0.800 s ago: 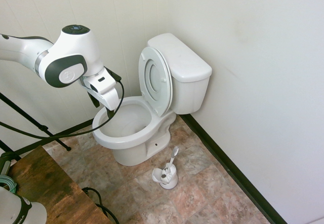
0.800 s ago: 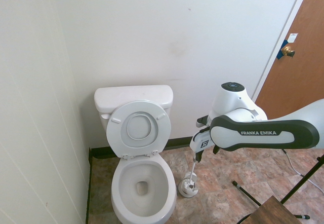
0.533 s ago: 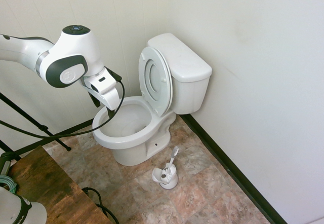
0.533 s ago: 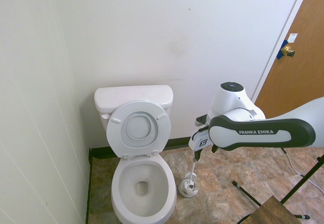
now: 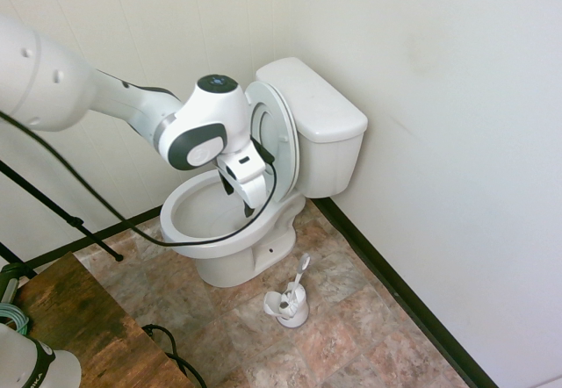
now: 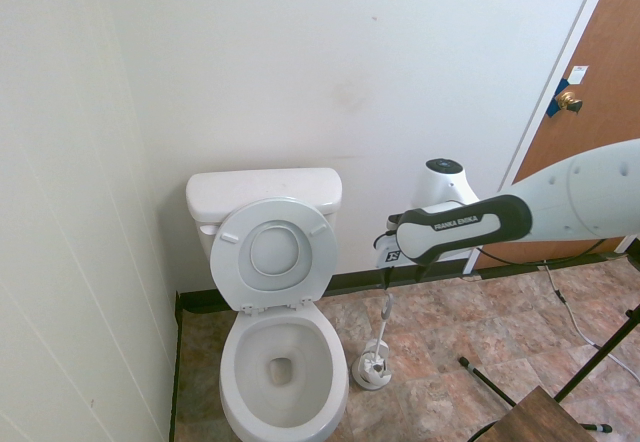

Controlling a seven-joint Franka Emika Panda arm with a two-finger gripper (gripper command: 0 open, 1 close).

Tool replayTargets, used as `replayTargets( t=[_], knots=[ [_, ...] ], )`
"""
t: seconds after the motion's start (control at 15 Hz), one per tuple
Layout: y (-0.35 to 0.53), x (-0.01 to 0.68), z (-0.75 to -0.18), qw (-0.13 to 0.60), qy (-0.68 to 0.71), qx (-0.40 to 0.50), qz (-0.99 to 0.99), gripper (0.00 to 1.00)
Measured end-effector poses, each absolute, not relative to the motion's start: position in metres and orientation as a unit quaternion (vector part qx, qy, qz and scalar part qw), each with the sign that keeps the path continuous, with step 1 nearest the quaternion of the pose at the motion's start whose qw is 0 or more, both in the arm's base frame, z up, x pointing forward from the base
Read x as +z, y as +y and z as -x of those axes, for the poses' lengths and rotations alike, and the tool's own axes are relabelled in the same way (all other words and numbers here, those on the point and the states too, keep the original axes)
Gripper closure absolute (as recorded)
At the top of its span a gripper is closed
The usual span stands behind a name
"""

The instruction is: Clean the toilet

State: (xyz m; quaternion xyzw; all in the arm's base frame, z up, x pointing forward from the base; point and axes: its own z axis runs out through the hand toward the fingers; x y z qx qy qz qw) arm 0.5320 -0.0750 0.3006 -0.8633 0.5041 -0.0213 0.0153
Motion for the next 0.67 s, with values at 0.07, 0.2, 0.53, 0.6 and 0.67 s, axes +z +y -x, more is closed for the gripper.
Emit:
replayTargets(
  t=[0.07,0.2,0.53,0.6,0.67],
  knots=[
    [-0.082,0.288,-0.545,0.014,0.51,-0.016,0.86,0.0],
    [-0.098,0.262,-0.569,0.014,0.522,-0.008,0.853,0.0],
    [-0.149,0.203,-0.597,0.012,0.557,0.007,0.83,0.0],
    [-0.166,0.194,-0.607,0.014,0.565,0.004,0.825,0.0],
    [-0.166,0.194,-0.608,0.015,0.565,0.004,0.825,0.0]
  ],
)
